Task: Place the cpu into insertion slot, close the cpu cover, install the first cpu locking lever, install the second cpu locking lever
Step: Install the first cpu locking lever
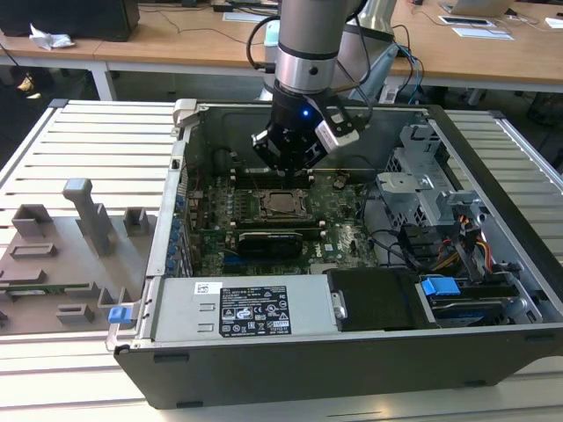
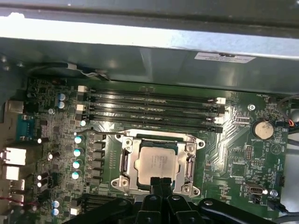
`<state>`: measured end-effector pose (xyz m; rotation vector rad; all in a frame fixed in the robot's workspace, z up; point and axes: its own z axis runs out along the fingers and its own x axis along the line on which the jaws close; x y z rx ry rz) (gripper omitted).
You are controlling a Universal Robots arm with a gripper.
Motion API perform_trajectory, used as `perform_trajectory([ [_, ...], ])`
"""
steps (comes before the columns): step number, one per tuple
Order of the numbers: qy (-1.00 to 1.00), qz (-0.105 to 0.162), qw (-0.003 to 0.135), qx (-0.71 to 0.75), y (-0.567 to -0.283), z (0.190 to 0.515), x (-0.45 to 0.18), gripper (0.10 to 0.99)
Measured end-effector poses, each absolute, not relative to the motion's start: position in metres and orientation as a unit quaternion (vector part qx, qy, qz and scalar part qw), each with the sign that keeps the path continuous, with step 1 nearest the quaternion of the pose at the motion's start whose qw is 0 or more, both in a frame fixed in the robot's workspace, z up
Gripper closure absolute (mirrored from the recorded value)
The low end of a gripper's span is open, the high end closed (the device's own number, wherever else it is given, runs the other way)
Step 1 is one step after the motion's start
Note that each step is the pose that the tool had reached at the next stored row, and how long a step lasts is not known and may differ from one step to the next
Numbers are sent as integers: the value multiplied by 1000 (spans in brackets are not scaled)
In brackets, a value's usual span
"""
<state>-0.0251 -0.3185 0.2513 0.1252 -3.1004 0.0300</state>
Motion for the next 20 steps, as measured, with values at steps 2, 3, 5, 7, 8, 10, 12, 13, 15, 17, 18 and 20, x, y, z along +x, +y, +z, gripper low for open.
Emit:
perform_trajectory([
  [2,-999,10,19,39,-319,251,-25,980],
  [3,-999,10,19,39,-319,251,-25,980],
  [5,-999,10,19,39,-319,251,-28,980],
  [7,-999,10,19,39,-319,251,-32,980],
  [8,-999,10,19,39,-319,251,-33,980],
  [10,-999,10,19,39,-319,251,-38,980],
  [12,-999,10,19,39,-319,251,-41,980],
  [13,-999,10,19,39,-319,251,-43,980],
  [15,-999,10,19,39,-319,251,-46,980],
  [17,-999,10,19,39,-319,251,-50,980],
  [18,-999,10,19,39,-319,251,-51,980],
  [20,-999,10,19,39,-319,251,-55,980],
])
